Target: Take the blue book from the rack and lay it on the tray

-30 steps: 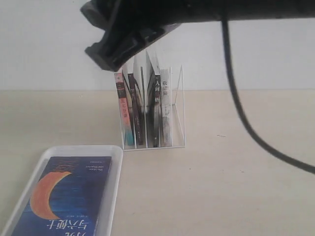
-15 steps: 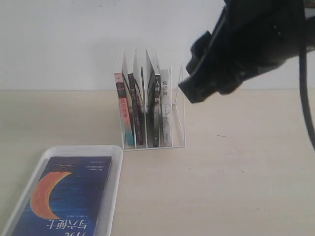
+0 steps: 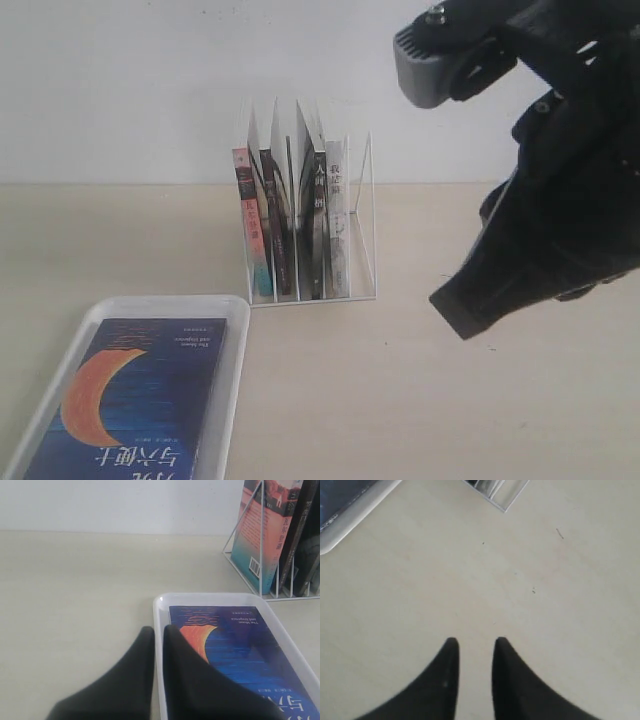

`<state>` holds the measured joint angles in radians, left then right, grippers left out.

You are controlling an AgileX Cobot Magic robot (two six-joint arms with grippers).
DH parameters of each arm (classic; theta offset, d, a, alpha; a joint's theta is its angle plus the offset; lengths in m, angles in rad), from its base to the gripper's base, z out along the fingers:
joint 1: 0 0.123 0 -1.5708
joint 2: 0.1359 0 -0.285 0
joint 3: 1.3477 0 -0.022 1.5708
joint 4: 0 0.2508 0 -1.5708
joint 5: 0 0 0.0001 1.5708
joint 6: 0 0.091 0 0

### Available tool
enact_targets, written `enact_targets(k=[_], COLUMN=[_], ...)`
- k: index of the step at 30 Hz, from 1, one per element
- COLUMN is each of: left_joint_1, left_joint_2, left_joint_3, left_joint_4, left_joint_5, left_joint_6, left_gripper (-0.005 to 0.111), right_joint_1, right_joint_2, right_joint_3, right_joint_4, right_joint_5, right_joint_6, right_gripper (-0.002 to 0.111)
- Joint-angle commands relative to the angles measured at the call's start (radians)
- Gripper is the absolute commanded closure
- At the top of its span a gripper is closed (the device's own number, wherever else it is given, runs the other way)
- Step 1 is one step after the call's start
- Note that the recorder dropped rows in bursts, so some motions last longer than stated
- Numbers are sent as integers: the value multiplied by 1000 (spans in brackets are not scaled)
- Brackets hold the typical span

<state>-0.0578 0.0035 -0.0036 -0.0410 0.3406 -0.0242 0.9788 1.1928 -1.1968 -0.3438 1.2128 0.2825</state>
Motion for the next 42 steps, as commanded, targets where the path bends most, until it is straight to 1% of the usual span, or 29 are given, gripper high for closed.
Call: enact_targets(k=[1, 16, 18, 20, 23, 25, 28, 33, 37, 42], left_joint_1=[4, 4, 4, 4, 4, 4, 4, 4, 4, 4], left_joint_2=[-4, -4, -4, -4, -4, -4, -4, -4, -4, -4], left_joint_3=[4, 4, 4, 4, 4, 4, 4, 4, 4, 4], left_joint_4=[1, 1, 1, 1, 1, 1, 1, 1, 1, 1], left_joint_5=[-4, -4, -4, -4, -4, -4, -4, -4, -4, -4], left_joint_6=[-9, -9, -9, -9, -9, -9, -9, -9, -9, -9], left_gripper=[101, 101, 101, 101, 101, 101, 101, 101, 101, 101], right_joint_1=[2, 2, 2, 2, -29, -62, -134, -255, -364, -489], right_joint_2=[-4, -4, -6, -12, -38, -84, -189, -346, -499, -754], right_joint_3=[-2, -2, -2, -2, 23, 138, 405, 695, 874, 1012], right_joint_4=[29, 25, 25, 34, 114, 177, 262, 344, 361, 361], right_joint_5=[3, -60, -119, -246, -367, -522, -824, -1083, -1180, -1187], right_joint_6=[-2, 3, 31, 73, 119, 119, 119, 119, 119, 119], right_gripper=[108, 108, 108, 108, 108, 108, 108, 108, 108, 108])
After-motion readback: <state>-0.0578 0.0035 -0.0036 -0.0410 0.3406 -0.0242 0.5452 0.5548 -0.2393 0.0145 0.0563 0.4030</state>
